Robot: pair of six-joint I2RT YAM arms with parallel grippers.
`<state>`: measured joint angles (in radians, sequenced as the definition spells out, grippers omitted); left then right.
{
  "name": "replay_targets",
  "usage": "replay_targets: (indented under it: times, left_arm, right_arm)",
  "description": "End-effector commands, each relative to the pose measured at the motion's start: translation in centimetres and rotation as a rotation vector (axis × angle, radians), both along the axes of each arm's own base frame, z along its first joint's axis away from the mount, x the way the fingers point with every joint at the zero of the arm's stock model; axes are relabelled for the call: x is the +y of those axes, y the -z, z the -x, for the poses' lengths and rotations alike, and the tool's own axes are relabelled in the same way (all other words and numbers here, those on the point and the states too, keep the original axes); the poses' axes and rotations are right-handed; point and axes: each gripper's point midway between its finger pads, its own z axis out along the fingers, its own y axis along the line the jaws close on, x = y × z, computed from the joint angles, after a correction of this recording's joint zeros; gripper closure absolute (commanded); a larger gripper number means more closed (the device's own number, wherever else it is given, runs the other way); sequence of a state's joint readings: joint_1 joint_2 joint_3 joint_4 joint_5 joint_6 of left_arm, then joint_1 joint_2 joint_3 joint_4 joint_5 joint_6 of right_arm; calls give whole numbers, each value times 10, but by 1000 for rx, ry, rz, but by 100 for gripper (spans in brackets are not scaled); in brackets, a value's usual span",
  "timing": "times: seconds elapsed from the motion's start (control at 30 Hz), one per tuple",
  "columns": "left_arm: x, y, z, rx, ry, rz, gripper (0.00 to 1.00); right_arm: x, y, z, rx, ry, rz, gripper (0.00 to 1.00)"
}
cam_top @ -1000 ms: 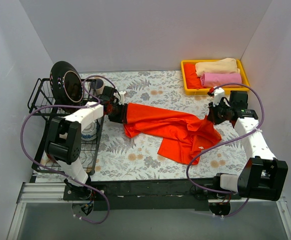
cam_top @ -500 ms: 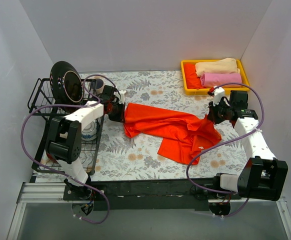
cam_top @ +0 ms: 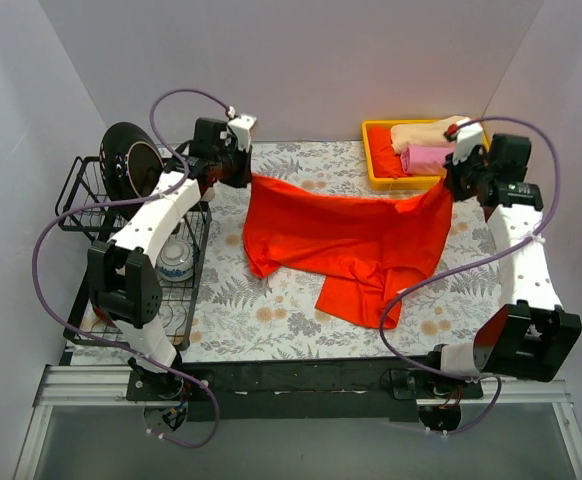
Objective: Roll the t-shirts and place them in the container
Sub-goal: Flatten out the T-shirt at the center of the board.
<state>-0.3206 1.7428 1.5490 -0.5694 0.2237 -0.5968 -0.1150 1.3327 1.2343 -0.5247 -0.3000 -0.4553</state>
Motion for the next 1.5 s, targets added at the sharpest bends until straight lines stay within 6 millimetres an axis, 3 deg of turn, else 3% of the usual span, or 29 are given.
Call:
replay_targets:
  times: [0.0, 0.03, 0.1, 0.13, 0.27, 0.33, 0.53, 0.87, 1.17, 1.23, 1.33, 1.43, 1.47]
  left_arm:
    - [13, -110, -17, -260, -44, 40, 100]
    - [17, -124, -19, -292, -63, 43, 100]
    - [24, -157, -18, -366, -88, 63, 100]
    - [30, -169, -18, -395, -113, 65, 100]
    - [46, -217, -9, -510, -164, 91, 100]
    - [52, -244, 1, -569, -178, 108, 100]
    - [61, -301, 35, -686, -170, 144, 100]
    - [60, -348, 108, -787, -55, 210, 100]
    - [82, -402, 190, -976, -27, 247, 100]
    - [86, -410, 203, -1007, -27, 251, 100]
    - [90, -417, 208, -1036, -39, 245, 100]
    - [90, -426, 205, -1055, -40, 249, 100]
    - [88, -425, 195, -1048, -36, 244, 100]
  right_arm:
    - [-35, -103, -37, -247, 86, 70, 99]
    - [-39, -139, -40, -323, 94, 84, 99]
    - [-42, -164, -41, -379, 103, 96, 99]
    - [-43, -189, -38, -435, 111, 107, 99]
    - [-40, -231, -21, -524, 120, 108, 99]
    - [-37, -243, -12, -547, 118, 100, 99]
    - [-24, -294, 38, -692, 101, 107, 99]
    - [14, -363, 142, -869, -4, 90, 99]
    - [28, -408, 239, -1043, 30, 90, 99]
    - [25, -417, 251, -1081, 62, 86, 99]
    - [26, -428, 263, -1130, 68, 85, 99]
    - [28, -436, 256, -1149, 49, 90, 99]
    - [26, -436, 244, -1137, 44, 94, 99]
